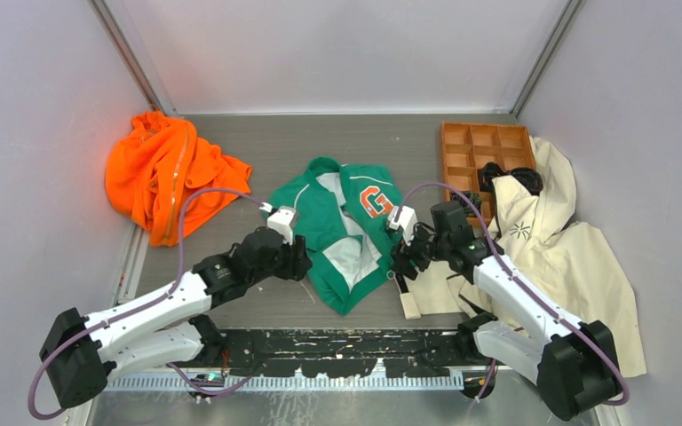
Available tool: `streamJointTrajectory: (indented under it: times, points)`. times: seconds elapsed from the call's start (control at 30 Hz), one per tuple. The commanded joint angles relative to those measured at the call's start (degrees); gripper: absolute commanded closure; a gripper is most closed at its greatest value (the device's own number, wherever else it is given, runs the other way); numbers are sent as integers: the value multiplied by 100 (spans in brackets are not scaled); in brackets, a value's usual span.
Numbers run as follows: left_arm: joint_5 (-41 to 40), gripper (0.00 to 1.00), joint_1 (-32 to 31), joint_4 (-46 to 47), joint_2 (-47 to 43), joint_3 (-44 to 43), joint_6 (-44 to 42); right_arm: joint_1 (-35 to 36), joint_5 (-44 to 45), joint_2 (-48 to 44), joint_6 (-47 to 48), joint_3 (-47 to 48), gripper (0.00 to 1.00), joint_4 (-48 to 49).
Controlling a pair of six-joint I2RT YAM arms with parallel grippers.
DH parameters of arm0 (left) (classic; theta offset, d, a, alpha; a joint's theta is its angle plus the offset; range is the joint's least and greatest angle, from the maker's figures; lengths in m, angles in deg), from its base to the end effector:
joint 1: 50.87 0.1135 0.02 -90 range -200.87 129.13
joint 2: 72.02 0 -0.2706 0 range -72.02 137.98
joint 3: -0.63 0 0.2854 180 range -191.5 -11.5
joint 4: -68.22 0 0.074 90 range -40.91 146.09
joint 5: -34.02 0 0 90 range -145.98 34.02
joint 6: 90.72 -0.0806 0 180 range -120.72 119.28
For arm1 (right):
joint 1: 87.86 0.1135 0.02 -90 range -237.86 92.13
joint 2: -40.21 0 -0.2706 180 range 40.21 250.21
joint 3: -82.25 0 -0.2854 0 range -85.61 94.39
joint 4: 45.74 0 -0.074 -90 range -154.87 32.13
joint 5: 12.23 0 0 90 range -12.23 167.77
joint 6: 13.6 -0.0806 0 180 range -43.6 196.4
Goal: Zip up the jacket
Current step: Pick up the jacket from the center of the board.
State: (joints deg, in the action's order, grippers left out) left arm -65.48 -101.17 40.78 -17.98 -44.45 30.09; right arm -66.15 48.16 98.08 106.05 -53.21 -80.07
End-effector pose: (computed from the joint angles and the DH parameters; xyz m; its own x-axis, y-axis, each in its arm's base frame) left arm 0.1805 -0.1966 0.1970 -0.6708 0.0171 -0.7415 0.3847 0.8627 -0.3281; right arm 0.2183 0.1298 0.1704 -0.2848 -0.5763 -0.7660 -0.8879 0.4597 -0.0158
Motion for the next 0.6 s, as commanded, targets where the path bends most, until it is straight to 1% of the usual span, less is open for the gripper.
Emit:
streamJointTrajectory:
  times: [0.0, 0.13, 0.27, 0.4, 0.57]
  points:
    - [-41, 47, -6, 123, 77, 34, -188, -44, -320, -307, 287, 477, 30, -476]
    - [152, 48, 16, 368, 579, -92, -582, -55, -810, -475, 609, 665, 30, -1221]
    - [556, 47, 222, 511, 1146, -493, -1448, -54, -1461, -573, 1080, 807, 29, -1882]
    - [1521, 48, 800, 488, 1650, -913, -1841, -53, -1709, -584, 1135, 852, 29, -1970]
    - [2175, 48, 1057, 485, 2179, -1236, -2011, -52, -1779, -568, 1066, 827, 28, -1810]
